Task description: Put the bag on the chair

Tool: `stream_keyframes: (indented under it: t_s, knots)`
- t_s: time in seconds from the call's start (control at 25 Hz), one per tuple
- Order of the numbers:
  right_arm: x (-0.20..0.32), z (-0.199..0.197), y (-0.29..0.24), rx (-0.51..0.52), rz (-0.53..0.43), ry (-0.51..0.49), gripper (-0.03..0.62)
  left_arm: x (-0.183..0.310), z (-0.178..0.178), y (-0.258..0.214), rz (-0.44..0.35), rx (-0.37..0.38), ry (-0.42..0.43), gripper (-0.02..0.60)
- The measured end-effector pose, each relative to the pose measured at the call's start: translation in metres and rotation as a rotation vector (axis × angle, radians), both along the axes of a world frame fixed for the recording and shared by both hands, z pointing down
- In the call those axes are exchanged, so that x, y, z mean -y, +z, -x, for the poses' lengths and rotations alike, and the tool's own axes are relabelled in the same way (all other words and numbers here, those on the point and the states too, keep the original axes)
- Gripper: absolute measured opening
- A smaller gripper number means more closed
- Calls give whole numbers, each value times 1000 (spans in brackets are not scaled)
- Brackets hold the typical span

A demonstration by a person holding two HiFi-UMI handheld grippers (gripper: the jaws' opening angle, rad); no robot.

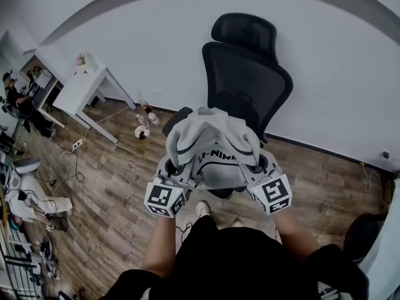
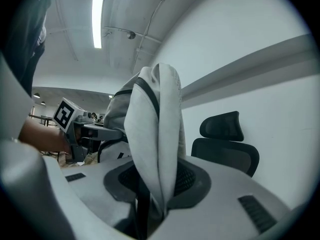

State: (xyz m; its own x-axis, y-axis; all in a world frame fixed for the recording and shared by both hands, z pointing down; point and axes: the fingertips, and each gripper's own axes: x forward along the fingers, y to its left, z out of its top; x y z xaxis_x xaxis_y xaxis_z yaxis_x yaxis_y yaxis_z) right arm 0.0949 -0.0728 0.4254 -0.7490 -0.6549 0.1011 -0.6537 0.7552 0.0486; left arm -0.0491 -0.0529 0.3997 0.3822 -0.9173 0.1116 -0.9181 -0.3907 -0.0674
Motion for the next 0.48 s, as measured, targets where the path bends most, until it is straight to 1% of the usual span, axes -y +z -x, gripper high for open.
stream_keyframes:
  t_s: [0.16,0.36,0.48]
  knots:
    - [18,8,3,-2,10,7,121,18,7,4,12,-4,7,114]
    - [79,39,-2,-24,29,17,123,80,39,1,24,-29,14,114]
    - [95,47,5,-32,44,42,121,100,47,9,29,-41,36,114]
